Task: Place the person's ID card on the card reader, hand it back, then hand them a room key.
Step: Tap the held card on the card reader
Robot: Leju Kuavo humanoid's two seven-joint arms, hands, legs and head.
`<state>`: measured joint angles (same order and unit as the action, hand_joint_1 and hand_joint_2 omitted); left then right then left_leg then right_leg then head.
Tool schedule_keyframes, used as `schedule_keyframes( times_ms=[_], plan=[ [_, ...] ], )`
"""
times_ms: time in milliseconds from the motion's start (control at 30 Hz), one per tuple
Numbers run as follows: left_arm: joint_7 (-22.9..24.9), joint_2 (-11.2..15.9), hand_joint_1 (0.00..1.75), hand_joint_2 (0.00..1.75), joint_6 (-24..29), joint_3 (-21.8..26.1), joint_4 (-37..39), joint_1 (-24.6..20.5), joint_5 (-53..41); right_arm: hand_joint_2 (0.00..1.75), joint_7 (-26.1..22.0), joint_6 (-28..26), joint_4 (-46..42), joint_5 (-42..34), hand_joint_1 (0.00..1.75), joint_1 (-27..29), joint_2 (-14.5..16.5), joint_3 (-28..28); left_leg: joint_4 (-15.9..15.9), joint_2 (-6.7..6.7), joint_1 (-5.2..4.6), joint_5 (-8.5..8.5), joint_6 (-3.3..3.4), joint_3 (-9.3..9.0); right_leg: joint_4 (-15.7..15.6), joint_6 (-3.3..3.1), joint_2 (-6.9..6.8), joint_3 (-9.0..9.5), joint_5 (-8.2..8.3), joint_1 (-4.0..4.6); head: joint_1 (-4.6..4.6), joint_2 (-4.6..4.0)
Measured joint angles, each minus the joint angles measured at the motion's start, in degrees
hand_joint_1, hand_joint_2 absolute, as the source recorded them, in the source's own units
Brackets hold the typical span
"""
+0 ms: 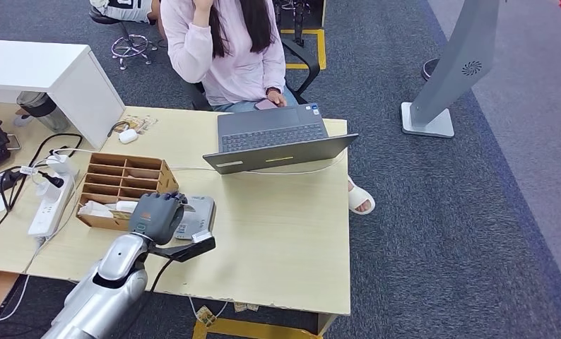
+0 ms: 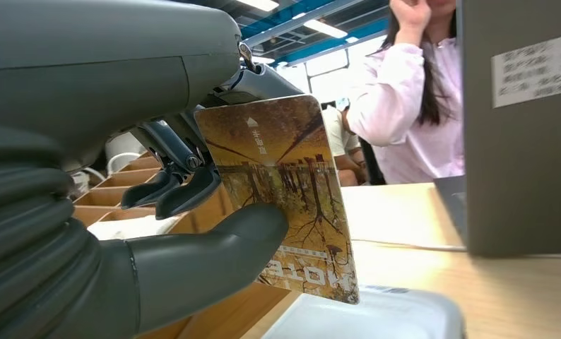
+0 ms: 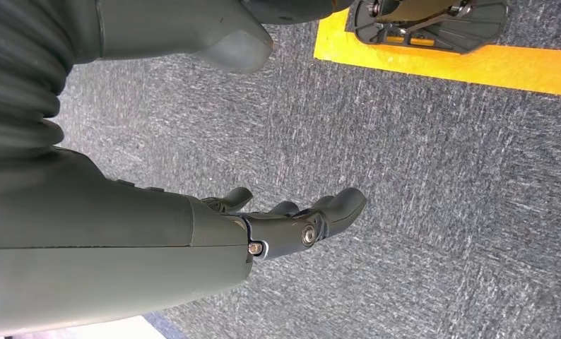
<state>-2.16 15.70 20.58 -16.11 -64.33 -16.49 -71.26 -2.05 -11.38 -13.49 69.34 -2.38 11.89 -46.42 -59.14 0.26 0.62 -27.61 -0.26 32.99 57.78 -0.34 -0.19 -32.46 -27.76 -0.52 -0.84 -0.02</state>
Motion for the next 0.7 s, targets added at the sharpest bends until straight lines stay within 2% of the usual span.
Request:
schedule_keyframes(
  times_ms=[567,700],
  plan=[
    [0.1,-1.1,1.75,1.75,-0.5,-1.2,1.7,-1.4,0.3,1.75,0.0,0.0,0.0,0.0,0.00,-0.2,0.0,0.0,0.0,0.00,0.00,0.00,0.00,0.00,0.0,0.00,0.00,-0.01,0.00,0.00,0.00,0.00],
    [1.3,-1.3,1.75,1.75,-1.7,-1.7,5.1,-2.5,0.6,1.75,0.1,0.0,0.1,0.1,0.00,-0.3,0.0,0.0,0.0,0.00,0.00,0.00,0.00,0.00,0.0,0.00,0.00,0.00,0.00,0.00,0.00,0.00]
  ],
)
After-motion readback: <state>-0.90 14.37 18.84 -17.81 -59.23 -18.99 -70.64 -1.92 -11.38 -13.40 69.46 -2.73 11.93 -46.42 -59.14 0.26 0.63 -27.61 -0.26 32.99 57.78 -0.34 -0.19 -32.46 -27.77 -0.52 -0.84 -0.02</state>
